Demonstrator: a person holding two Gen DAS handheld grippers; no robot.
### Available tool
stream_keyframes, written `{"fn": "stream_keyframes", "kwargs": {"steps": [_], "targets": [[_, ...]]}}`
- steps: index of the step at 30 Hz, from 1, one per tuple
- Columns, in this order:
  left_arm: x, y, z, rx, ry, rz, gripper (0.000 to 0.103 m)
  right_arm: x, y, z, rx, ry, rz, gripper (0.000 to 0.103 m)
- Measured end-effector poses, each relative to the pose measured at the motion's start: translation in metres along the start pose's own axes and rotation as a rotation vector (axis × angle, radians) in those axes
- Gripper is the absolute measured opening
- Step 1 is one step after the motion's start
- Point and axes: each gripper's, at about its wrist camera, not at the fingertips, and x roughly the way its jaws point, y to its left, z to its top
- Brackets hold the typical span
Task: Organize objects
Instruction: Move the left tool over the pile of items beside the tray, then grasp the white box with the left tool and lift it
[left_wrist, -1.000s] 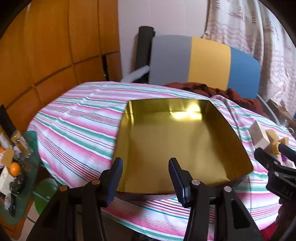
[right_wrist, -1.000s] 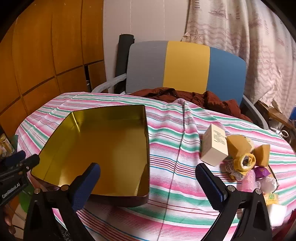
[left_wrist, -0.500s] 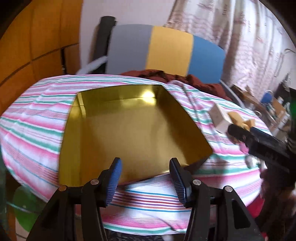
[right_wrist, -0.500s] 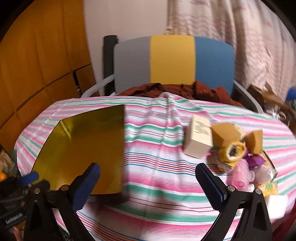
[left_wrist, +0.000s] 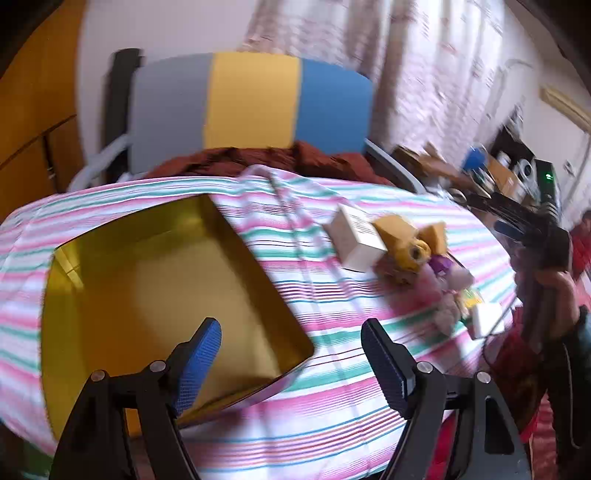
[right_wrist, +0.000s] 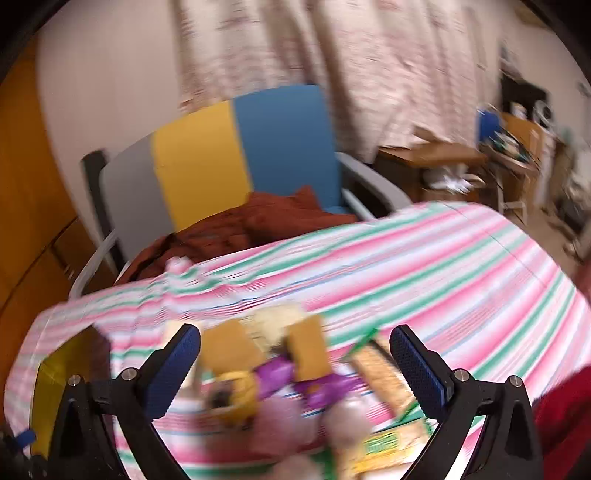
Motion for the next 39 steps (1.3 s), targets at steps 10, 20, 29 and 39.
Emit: {"fn": "stream_keyframes", "kwargs": {"steps": [10, 20, 29, 39], "targets": [[0.076, -0.058, 0.051, 0.094, 0.105, 0.004, 0.078, 0.017, -0.048, -0.004, 0.240, 0.056, 0.092, 0.103], [0.175, -0.098, 0.087, 0.198, 0.214, 0.035, 0.069, 0.020, -0.059, -0.007, 0.308, 0.082, 0.133, 0.103], [0.222, -0.109, 0.100, 0.182, 0.275, 0.015, 0.061, 0.033, -0.045, -0.014, 0.255, 0.158, 0.154, 0.103], [0.152, -0.083, 0.087, 0.117, 0.118, -0.099, 0.051, 0.023, -0.026, -0.009, 0.141, 0.096, 0.166, 0.103]]}}
